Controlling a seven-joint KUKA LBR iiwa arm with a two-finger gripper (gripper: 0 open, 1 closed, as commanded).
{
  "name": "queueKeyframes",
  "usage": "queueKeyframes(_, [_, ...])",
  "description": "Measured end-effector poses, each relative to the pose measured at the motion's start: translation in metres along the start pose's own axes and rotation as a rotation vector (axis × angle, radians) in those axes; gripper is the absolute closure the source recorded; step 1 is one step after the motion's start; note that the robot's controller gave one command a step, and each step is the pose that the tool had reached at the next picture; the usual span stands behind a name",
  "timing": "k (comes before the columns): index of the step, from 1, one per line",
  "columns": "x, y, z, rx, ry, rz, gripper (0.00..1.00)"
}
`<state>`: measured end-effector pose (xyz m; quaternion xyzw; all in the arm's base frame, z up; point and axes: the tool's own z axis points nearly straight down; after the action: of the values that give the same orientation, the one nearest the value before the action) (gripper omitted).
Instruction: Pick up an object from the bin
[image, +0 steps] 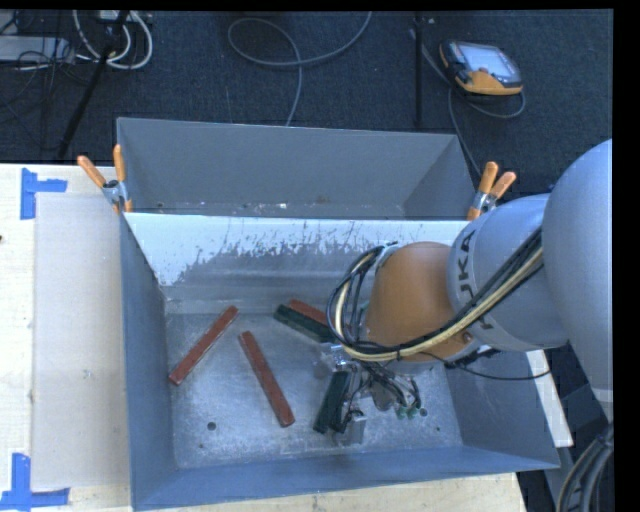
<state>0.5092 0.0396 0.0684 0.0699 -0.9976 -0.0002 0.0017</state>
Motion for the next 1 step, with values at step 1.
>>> queueKeyframes(1, [0.0003,0.0003,0.0006,0.001,-0.001,-0.001,0.0])
